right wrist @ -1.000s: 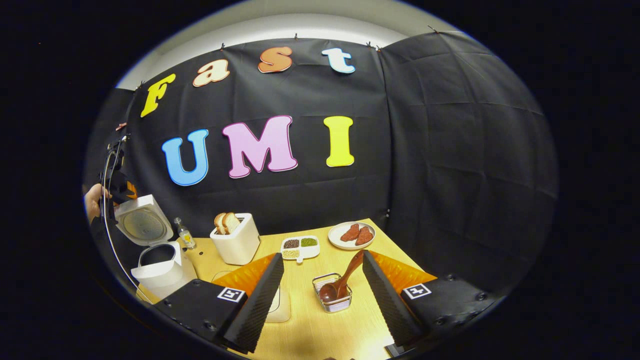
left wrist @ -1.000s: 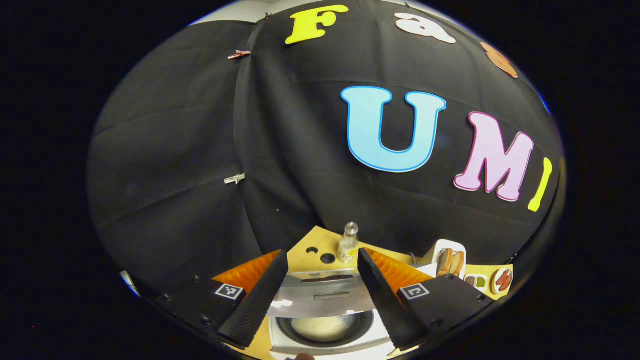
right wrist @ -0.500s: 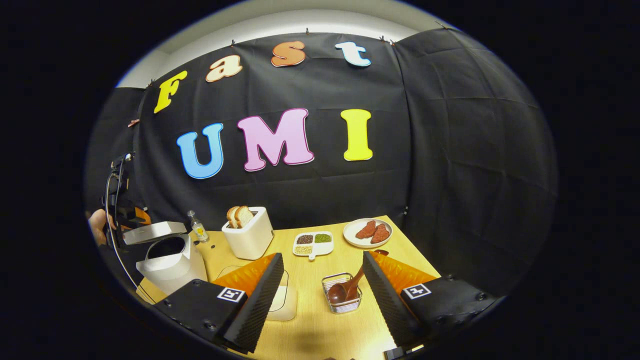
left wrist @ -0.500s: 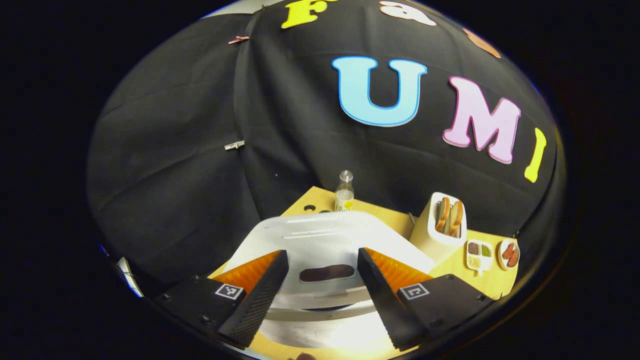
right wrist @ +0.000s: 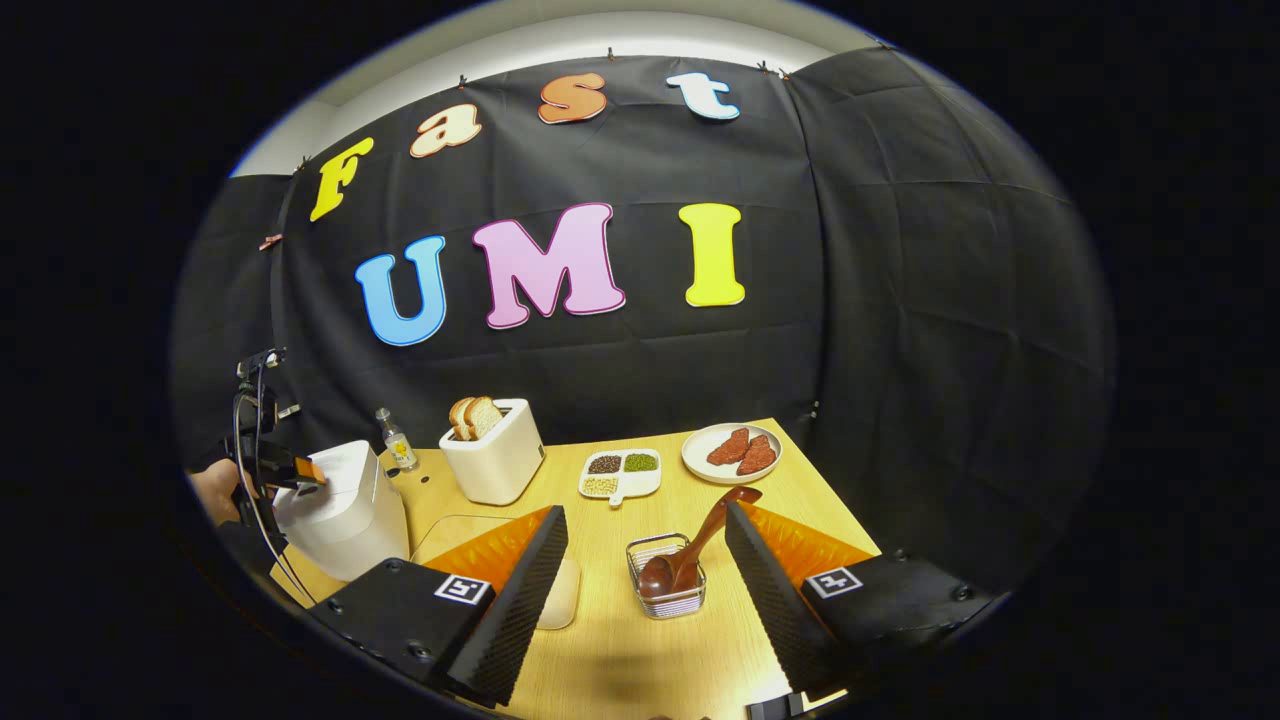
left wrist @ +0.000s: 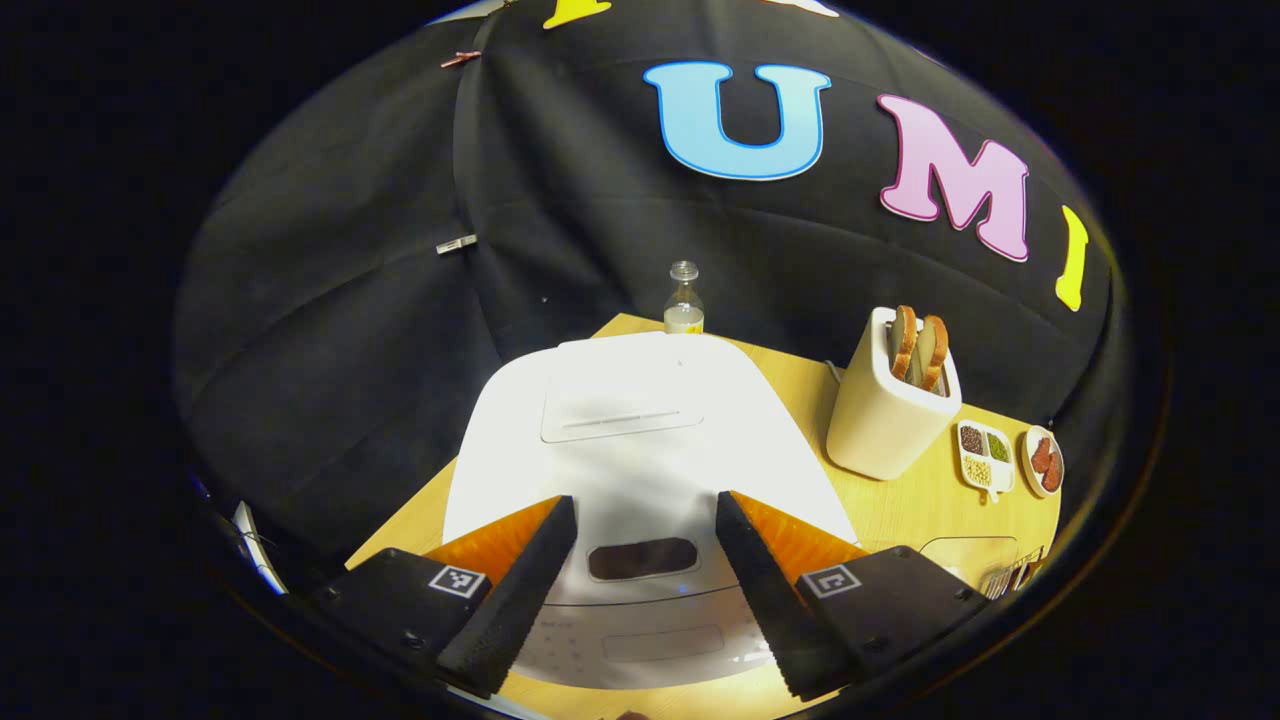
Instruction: Close the left gripper, press the button to open the rice cooker; take a wooden spoon from the chopstick holder with the right hand, scoop a spoonful of rice and pour it into the rice cooker, then put the wooden spoon back into the chopstick holder.
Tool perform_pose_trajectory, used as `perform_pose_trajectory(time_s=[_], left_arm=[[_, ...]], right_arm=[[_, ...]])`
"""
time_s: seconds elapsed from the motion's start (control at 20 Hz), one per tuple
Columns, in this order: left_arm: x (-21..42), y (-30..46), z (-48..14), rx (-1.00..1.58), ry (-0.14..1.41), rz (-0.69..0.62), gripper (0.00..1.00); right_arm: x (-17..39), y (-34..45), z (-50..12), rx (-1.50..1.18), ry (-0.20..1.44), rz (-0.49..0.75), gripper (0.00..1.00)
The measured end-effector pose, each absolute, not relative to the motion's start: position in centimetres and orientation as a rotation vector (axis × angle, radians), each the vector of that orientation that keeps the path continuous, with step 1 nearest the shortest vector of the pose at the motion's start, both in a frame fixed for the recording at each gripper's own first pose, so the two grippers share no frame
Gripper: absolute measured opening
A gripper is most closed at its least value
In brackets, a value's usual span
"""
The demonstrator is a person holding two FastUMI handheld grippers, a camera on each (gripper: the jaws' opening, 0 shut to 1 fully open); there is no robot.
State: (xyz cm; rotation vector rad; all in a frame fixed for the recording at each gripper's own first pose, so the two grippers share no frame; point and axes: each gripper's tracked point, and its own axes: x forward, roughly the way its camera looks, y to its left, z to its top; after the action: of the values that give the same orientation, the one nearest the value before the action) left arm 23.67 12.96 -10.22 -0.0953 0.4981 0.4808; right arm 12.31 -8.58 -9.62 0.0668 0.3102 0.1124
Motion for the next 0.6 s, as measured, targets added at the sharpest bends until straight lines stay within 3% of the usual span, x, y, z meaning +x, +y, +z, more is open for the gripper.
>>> perform_pose_trajectory(time_s=[0.6], left_arm=[[24.3,11.9,-10.4,-0.04,0.373,0.436,1.0]], right_arm=[[12.9,-10.5,-11.7,0.043,0.351,0.179,0.99]])
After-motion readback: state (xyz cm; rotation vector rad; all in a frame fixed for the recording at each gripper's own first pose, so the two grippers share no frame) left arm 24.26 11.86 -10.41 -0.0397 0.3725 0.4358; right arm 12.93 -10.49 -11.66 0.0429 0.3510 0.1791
